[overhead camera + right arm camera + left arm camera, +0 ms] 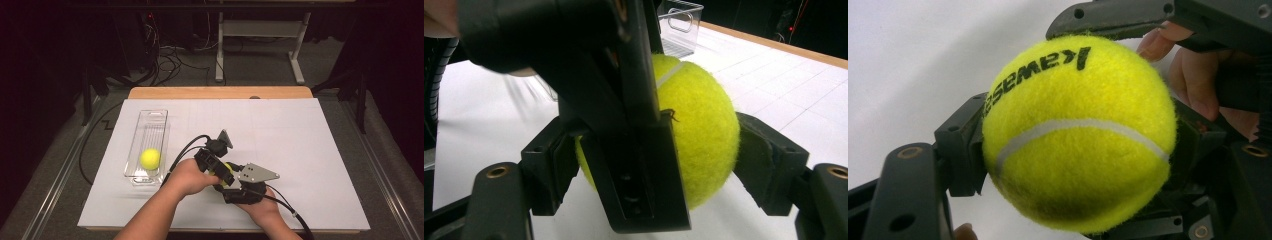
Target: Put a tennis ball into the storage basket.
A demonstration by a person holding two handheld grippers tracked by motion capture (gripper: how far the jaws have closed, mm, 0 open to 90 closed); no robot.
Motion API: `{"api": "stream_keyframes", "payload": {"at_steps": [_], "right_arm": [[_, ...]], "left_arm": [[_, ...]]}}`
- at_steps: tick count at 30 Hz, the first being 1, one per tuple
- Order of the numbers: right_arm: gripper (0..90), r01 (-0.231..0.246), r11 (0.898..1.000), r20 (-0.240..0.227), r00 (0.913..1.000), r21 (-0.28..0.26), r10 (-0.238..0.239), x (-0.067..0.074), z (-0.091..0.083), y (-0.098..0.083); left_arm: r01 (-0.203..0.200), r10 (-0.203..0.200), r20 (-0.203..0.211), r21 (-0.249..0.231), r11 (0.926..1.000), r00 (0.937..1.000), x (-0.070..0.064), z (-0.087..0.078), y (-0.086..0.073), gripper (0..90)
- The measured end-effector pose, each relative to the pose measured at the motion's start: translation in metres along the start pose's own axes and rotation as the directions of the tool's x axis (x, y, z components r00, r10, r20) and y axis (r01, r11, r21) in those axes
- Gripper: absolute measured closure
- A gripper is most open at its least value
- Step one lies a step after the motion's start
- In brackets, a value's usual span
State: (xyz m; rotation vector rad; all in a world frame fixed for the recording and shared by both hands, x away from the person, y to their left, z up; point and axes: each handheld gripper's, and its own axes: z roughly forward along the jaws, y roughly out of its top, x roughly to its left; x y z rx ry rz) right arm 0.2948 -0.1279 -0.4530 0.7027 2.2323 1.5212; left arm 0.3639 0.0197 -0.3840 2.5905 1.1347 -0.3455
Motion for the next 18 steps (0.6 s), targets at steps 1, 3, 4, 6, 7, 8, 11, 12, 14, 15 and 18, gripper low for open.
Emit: {"api": "stream_keyframes", "payload": {"at_steps": [1,3,4,6,7,8,11,12,14,15,18], "right_arm": [[25.5,0.004,1.0,0.002,1.0,-0.001,-0.004,0.0002,-0.0001,0.0],[25.1,0.009,1.0,0.004,1.0,-0.003,-0.009,0.0002,-0.0005,0.0001],[25.0,0.009,1.0,0.003,1.0,-0.005,-0.009,0.0002,-0.0005,0.0002],[24.8,0.013,1.0,0.001,0.9999,-0.007,-0.013,0.0003,-0.0006,0.0003],[24.6,0.015,1.0,0.001,0.9999,-0.008,-0.015,0.0005,-0.0006,0.0002],[24.2,0.016,1.0,0.005,0.9999,-0.011,-0.016,0.0013,-0.0004,0.0],[21.0,0.028,0.999,0.014,0.9995,-0.017,-0.027,0.0029,0.0002,-0.0003],[19.6,0.033,0.999,0.02,0.9993,-0.018,-0.033,0.003,0.0004,-0.0002],[15.9,0.033,0.999,0.028,0.9991,-0.021,-0.033,0.003,0.0004,-0.0002],[14.8,0.033,0.999,0.03,0.999,-0.023,-0.032,0.003,0.0005,-0.0001],[6.2,0.025,0.999,0.031,0.9992,-0.022,-0.024,0.003,0.0014,-0.0004]], "left_arm": [[0.0,0.0,0.0,-0.002,1.0,1.0,-0.0003,-0.0001,-0.0001,26.5],[-0.001,0.001,0.0,-0.004,1.0,1.0,-0.0008,-0.0006,-0.0002,26.5],[0.0,0.0,-0.004,-0.004,1.0,1.0,-0.0013,-0.0007,-0.0004,26.5],[-0.001,0.001,-0.006,-0.004,1.0,1.0,-0.0016,-0.001,-0.0007,26.5],[-0.003,0.003,-0.009,-0.002,1.0,1.0,-0.0017,-0.0013,-0.001,26.5],[-0.005,0.004,-0.011,-0.004,1.0,0.9999,-0.0018,-0.0015,-0.0013,26.5],[-0.002,0.002,-0.015,-0.005,1.0,0.9999,-0.0021,-0.0022,-0.0021,26.5],[-0.004,0.004,-0.018,-0.003,1.0,0.9998,-0.0023,-0.0022,-0.0022,26.5],[-0.005,0.004,-0.018,-0.005,1.0,0.9998,-0.0019,-0.0028,-0.0025,26.5],[-0.005,0.005,-0.014,-0.008,1.0,0.9999,-0.0017,-0.003,-0.0025,26.5],[-0.001,0.001,-0.014,-0.013,0.9999,0.9999,-0.0004,-0.0042,-0.0027,26.5]]}}
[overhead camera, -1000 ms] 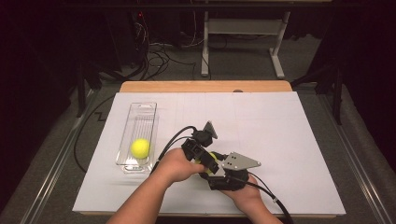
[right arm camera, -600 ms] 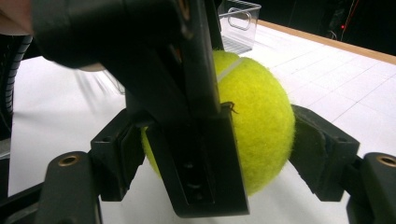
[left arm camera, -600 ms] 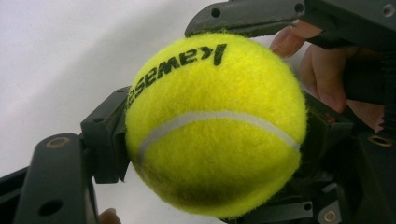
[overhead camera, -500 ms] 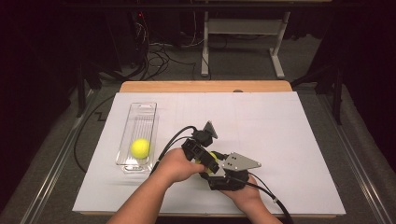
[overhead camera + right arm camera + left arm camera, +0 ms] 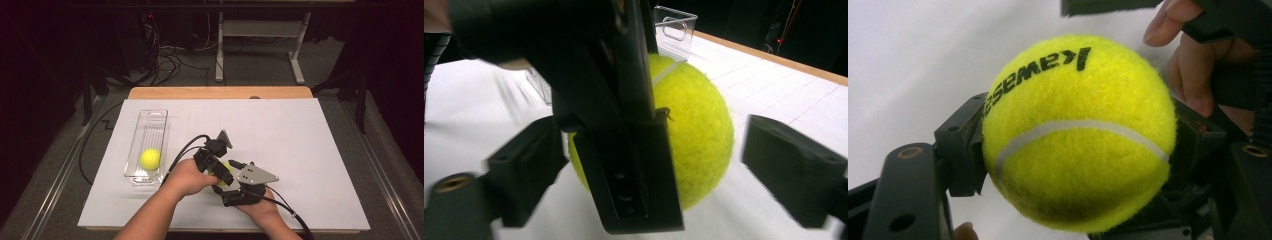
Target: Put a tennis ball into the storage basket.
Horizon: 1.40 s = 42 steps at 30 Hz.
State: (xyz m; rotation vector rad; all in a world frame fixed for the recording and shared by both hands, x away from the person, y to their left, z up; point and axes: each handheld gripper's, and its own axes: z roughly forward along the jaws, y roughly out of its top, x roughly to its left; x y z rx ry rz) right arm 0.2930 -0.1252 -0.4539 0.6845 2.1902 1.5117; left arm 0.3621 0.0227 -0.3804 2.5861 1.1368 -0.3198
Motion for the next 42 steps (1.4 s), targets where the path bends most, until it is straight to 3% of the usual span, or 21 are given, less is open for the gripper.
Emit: {"api": "stream_keyframes", "payload": {"at_steps": [4,30,36,42], "right_arm": [[0.2,-0.005,1.0,0.011,0.9999,0.017,0.005,0.0,0.001,-0.001],[0.2,0.006,0.999,-0.012,0.9999,0.034,-0.006,0.005,-0.006,-0.006],[0.2,0.007,1.0,0.009,0.9999,0.03,-0.007,-0.001,-0.018,-0.007],[0.2,-0.014,1.0,0.074,0.9972,0.022,0.012,-0.018,-0.034,-0.009]], "left_arm": [[0.001,-0.001,-0.015,0.002,1.0,0.9999,0.001,-0.001,-0.001,26.5],[0.043,-0.043,-0.04,-0.01,0.999,0.9983,0.019,-0.014,-0.015,26.4],[0.056,-0.057,-0.052,-0.013,0.9983,0.9971,0.026,-0.017,-0.021,26.4],[0.063,-0.064,-0.057,-0.009,0.998,0.9963,0.032,-0.016,-0.026,26.4]]}}
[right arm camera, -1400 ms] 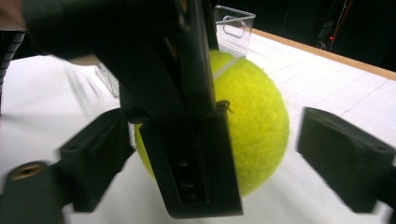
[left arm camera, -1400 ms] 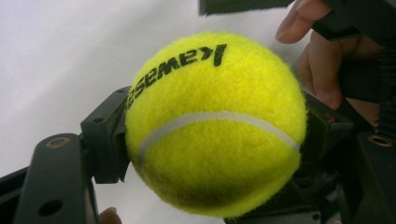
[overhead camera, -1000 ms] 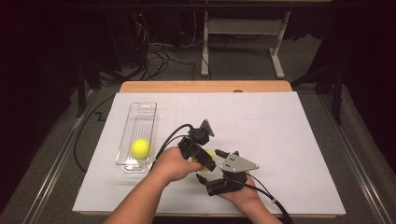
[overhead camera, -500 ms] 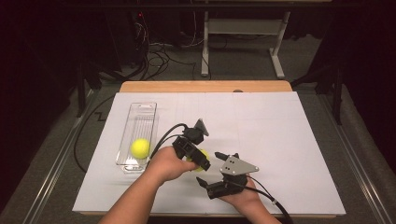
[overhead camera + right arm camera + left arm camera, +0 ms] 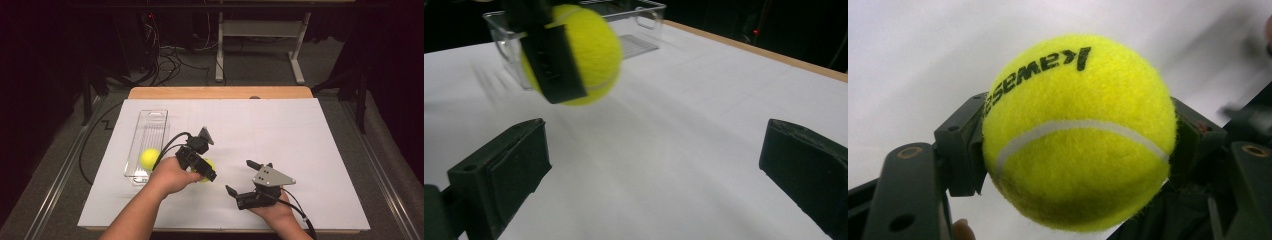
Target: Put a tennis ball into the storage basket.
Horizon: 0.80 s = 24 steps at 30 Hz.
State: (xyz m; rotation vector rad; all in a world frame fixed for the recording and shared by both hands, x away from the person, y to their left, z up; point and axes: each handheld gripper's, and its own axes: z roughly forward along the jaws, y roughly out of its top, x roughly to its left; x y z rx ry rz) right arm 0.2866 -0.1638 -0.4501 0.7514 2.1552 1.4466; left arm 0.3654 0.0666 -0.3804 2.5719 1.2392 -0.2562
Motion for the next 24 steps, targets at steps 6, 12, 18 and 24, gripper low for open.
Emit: {"api": "stream_keyframes", "payload": {"at_steps": [6,12,18,24], "right_arm": [[0.2,-0.021,1.0,0.056,0.9982,0.005,0.02,-0.018,-0.012,-0.005],[0.3,-0.036,0.999,0.098,0.9946,0.018,0.034,-0.029,-0.02,-0.007],[0.2,-0.041,0.999,0.124,0.9915,0.015,0.039,-0.037,-0.03,-0.011],[0.2,-0.069,0.998,0.158,0.9851,-0.001,0.068,-0.05,-0.048,-0.017]], "left_arm": [[0.007,-0.006,-0.01,0.013,0.9999,0.9999,0.005,0.001,-0.003,26.4],[0.004,-0.004,-0.012,0.015,0.9999,0.9999,0.007,0.0,-0.005,26.4],[0.009,-0.009,-0.013,0.008,0.9999,0.9999,0.011,-0.002,-0.008,26.3],[0.018,-0.018,-0.014,0.006,0.9998,0.9997,0.015,-0.002,-0.009,26.3]]}}
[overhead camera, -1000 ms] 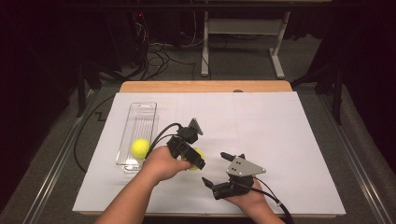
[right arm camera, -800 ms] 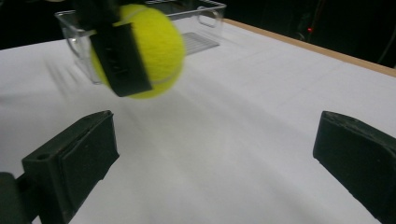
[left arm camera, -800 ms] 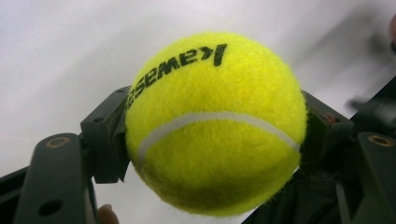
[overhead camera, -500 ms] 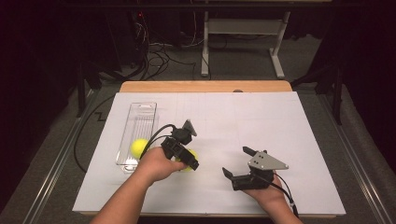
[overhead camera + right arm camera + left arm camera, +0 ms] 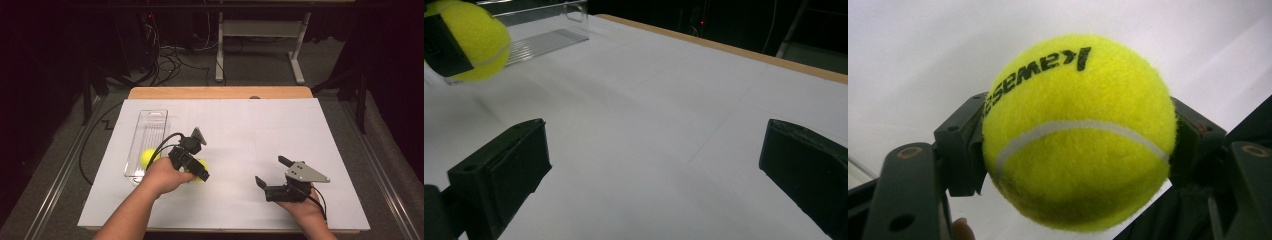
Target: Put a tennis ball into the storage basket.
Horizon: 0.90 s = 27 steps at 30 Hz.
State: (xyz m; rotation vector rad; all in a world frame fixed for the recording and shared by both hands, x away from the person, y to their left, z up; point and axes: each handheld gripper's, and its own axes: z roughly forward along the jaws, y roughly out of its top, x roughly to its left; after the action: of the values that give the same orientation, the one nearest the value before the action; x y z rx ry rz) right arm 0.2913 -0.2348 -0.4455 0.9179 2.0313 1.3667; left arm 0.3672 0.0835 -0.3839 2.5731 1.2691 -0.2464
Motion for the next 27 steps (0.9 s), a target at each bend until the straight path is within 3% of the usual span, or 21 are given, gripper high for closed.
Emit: {"api": "stream_keyframes", "payload": {"at_steps": [15,18,27], "right_arm": [[0.2,-0.033,0.999,0.065,0.9973,-0.014,0.034,-0.025,-0.031,-0.012],[0.2,-0.013,1.0,0.081,0.9966,-0.01,0.014,-0.025,-0.032,-0.014],[0.2,-0.001,1.0,0.063,0.998,-0.008,0.001,-0.021,-0.028,-0.014]], "left_arm": [[0.011,-0.011,-0.006,0.004,0.9999,0.9999,0.006,-0.001,-0.003,26.3],[0.018,-0.018,-0.003,0.002,0.9998,0.9998,0.007,-0.002,-0.004,26.3],[0.039,-0.04,0.007,0.005,0.9992,0.9992,0.013,-0.009,-0.006,26.4]]}}
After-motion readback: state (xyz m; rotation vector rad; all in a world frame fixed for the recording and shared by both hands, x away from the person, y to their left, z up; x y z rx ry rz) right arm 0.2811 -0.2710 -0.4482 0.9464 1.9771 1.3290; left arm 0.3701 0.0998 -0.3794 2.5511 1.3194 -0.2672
